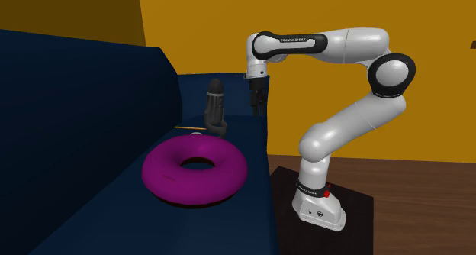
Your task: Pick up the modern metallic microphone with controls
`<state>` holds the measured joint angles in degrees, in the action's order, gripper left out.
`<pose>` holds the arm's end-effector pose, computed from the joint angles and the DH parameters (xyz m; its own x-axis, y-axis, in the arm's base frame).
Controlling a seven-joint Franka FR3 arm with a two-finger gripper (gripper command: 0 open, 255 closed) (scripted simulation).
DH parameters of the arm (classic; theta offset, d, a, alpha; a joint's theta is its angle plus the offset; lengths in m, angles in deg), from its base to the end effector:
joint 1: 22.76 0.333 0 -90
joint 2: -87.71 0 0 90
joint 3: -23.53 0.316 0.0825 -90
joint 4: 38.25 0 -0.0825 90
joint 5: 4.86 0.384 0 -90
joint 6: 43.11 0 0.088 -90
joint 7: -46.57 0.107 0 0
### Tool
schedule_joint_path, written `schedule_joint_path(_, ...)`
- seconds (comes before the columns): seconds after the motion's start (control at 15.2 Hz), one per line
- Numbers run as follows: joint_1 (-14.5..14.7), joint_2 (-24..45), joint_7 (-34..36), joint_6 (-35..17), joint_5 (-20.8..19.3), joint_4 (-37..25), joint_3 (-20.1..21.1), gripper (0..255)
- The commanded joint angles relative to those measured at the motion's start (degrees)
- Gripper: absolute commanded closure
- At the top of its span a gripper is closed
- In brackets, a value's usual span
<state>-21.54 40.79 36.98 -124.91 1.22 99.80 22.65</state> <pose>0.2805 0.0130 0.5649 0.9713 0.1926 -0.1394 0.1729 -0.9746 -0.1423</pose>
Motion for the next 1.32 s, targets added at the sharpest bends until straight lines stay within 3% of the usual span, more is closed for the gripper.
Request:
schedule_joint_path(0.0,0.00,0.00,0.00,0.00,0.00,0.00,0.00,0)
schedule_joint_path(0.99,19.06,-0.78,-31.60,-38.25,9.11,4.47,-0.41,0)
schedule_joint_path(1.25,19.35,-1.13,-32.39,-40.62,9.50,6.98,-0.41,0)
